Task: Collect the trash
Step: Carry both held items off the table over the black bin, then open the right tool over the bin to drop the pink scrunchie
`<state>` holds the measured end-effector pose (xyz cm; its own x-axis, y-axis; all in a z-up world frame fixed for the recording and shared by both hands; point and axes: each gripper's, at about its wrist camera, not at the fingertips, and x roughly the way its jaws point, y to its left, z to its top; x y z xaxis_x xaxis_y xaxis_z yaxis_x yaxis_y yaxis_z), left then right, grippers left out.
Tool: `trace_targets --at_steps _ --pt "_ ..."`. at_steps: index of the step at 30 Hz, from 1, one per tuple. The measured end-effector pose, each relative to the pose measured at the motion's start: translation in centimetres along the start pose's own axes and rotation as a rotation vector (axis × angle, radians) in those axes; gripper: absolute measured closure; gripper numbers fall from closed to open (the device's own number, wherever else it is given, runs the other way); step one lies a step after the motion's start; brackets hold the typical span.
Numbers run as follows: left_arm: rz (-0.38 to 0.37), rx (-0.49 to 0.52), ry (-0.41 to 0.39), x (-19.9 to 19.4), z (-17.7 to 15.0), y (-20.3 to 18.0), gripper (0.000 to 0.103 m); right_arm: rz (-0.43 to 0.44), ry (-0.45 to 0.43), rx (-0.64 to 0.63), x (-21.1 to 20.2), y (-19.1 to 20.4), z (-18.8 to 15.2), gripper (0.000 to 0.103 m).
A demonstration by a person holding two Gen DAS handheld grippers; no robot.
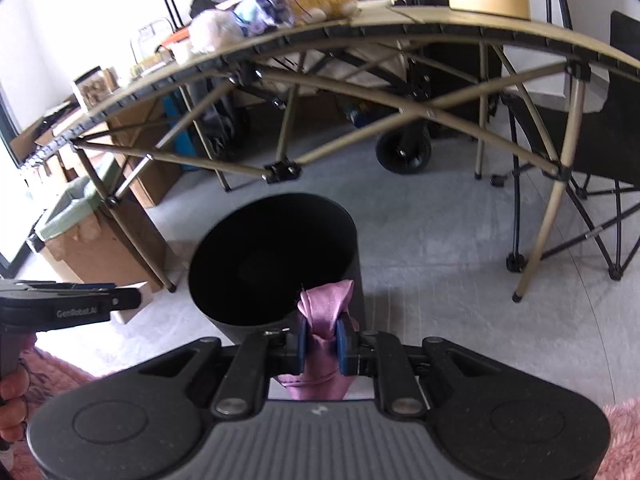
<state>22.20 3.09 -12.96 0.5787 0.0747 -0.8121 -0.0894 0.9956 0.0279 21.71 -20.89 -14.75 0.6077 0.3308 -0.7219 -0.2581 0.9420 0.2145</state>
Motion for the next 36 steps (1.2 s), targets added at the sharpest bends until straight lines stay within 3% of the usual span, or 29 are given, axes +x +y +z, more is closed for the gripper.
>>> trace_targets --at_steps 16,24,36 --pt "0.020 -0.035 0.044 1.6 0.0 1.2 0.073 -0.001 -0.012 0.010 0.3 -0.2 0.8 0.089" --pt "0.036 -0.079 0.063 2.1 0.0 3.1 0.073 0.018 -0.052 -0.027 0.2 1.3 2.6 0.089" --pt "0.016 -0.135 0.075 2.6 0.3 5.2 0.073 0.028 -0.024 -0.092 3.8 5.2 6.1 0.089"
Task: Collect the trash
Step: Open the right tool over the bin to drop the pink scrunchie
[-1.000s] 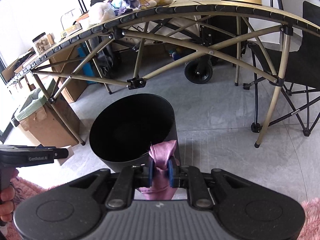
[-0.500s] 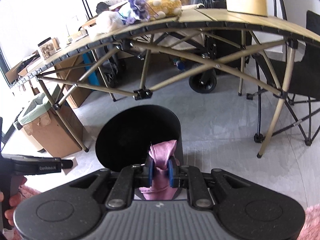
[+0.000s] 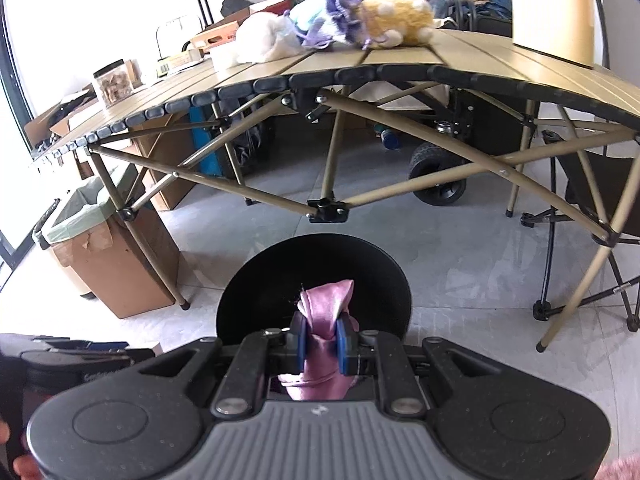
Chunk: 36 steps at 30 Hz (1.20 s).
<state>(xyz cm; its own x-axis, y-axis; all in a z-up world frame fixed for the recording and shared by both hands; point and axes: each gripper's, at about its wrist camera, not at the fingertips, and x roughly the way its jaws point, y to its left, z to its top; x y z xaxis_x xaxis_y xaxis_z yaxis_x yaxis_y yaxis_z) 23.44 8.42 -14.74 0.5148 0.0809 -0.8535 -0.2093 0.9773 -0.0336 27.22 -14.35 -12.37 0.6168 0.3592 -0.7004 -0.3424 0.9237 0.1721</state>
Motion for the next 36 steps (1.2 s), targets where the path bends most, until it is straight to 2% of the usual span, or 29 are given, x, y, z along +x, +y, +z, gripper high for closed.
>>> trace_targets --at_steps 16,25,36 --pt "-0.006 -0.070 0.006 0.5 0.8 1.8 0.073 0.005 0.115 -0.027 7.4 2.3 2.4 0.089" --pt "0.008 -0.079 0.032 1.4 1.1 2.1 0.073 -0.003 0.200 0.010 10.9 2.3 2.6 0.089" --pt "0.015 -0.080 0.058 2.3 1.2 2.2 0.073 0.006 0.263 0.036 12.8 2.3 2.3 0.088"
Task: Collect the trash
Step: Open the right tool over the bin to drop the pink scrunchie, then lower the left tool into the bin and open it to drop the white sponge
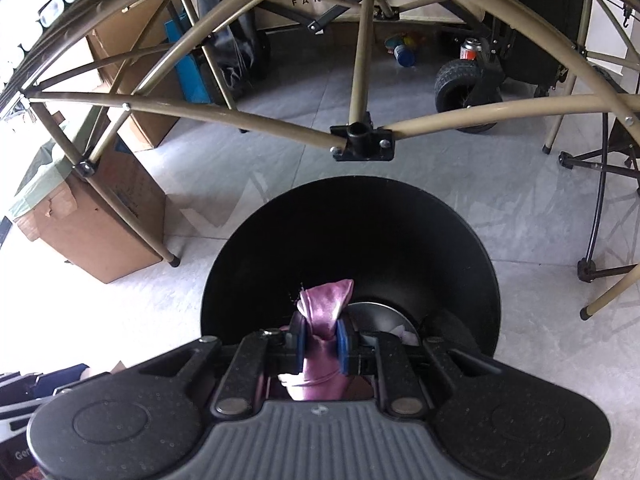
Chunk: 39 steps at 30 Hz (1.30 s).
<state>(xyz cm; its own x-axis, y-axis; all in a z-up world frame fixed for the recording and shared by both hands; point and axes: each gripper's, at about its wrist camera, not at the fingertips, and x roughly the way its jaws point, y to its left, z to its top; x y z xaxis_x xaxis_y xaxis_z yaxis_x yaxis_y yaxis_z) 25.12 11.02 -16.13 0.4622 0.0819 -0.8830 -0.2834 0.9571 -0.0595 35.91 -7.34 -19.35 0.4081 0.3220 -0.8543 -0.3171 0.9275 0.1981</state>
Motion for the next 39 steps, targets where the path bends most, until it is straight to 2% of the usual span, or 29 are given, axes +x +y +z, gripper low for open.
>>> trace_targets --at_steps 4,6,7,8,10,12,28,39 --pt "0.001 -0.002 0.002 0.0 -0.1 0.1 0.073 -0.006 0.018 0.019 0.4 0.0 0.2 0.074" --pt "0.001 -0.003 0.002 0.0 -0.1 0.2 0.073 0.009 0.030 0.045 0.4 -0.2 0.3 0.050" --pt "0.002 -0.003 0.002 0.0 -0.1 0.2 0.073 0.011 0.031 0.050 0.4 -0.2 0.3 0.032" --pt "0.002 -0.003 0.002 0.0 -0.1 0.2 0.073 0.008 0.030 0.050 0.4 -0.2 0.3 0.020" --pt "0.004 -0.003 0.002 0.0 -0.2 0.2 0.073 0.001 0.023 0.041 0.2 -0.1 0.3 0.013" --pt "0.004 -0.004 0.002 0.1 -0.1 0.3 0.073 -0.010 0.018 0.037 0.2 -0.1 0.4 0.001" --pt "0.004 -0.002 -0.005 -0.1 -0.2 0.2 0.073 -0.015 0.001 0.007 -0.8 -0.3 0.3 0.000" --pt "-0.018 0.026 -0.033 -0.9 0.1 -1.7 0.073 -0.019 -0.042 0.003 -2.8 -1.6 0.1 0.000"
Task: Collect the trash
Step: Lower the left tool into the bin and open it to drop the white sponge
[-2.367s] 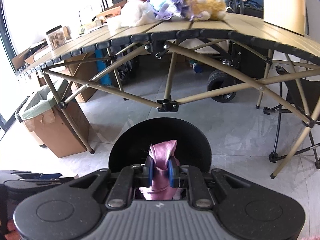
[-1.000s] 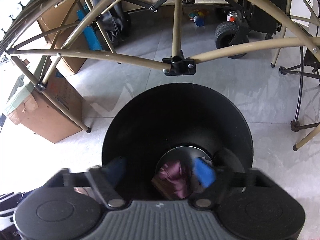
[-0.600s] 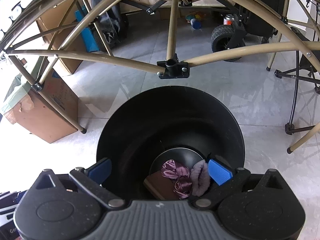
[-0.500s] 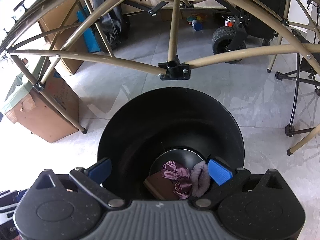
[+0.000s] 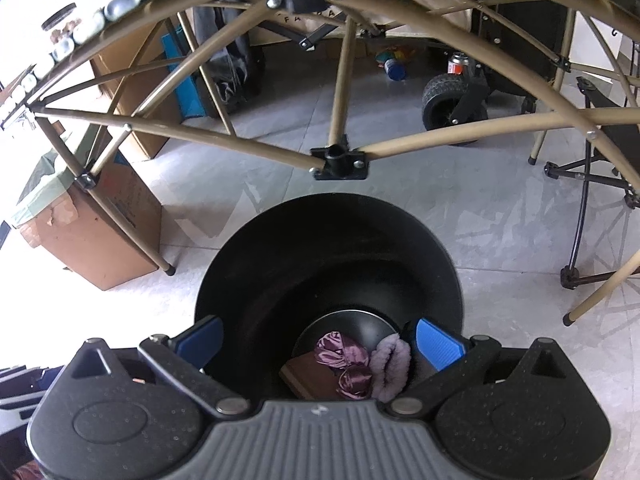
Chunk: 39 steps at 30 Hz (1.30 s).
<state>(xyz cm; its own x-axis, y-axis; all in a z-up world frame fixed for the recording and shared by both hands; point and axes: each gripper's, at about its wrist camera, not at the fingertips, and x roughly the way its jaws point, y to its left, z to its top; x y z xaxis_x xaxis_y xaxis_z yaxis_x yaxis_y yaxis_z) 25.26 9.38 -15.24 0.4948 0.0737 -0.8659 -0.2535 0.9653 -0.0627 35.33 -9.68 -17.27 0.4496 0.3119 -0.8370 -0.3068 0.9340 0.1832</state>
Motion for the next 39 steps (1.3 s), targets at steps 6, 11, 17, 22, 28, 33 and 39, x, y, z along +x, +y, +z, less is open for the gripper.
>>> trace_targets --at_steps 6,11,17,22,28,33,39 --pt "-0.018 0.032 -0.014 -0.4 0.3 -1.8 0.073 -0.007 -0.027 0.026 -1.5 -1.9 -0.4 0.000" --pt "-0.034 0.064 -0.025 -0.6 0.7 -3.6 0.073 -0.019 -0.048 0.057 -2.6 -3.7 -1.0 0.000" --pt "-0.036 0.110 -0.045 -0.6 1.2 -6.0 0.073 -0.034 -0.068 0.095 -3.9 -5.9 -1.5 0.000" --pt "-0.033 0.140 -0.046 -0.1 1.7 -7.8 0.073 -0.047 -0.097 0.137 -5.1 -7.8 -1.8 0.000" --pt "-0.053 0.183 -0.031 0.4 2.1 -10.2 0.073 -0.071 -0.134 0.211 -6.4 -10.2 -2.1 0.000" --pt "-0.076 0.201 -0.001 1.0 2.4 -12.2 0.073 -0.087 -0.159 0.275 -7.1 -12.1 -2.3 0.000" --pt "-0.087 0.187 0.044 2.3 3.2 -14.0 0.073 -0.110 -0.184 0.336 -7.6 -14.0 -2.8 0.000"
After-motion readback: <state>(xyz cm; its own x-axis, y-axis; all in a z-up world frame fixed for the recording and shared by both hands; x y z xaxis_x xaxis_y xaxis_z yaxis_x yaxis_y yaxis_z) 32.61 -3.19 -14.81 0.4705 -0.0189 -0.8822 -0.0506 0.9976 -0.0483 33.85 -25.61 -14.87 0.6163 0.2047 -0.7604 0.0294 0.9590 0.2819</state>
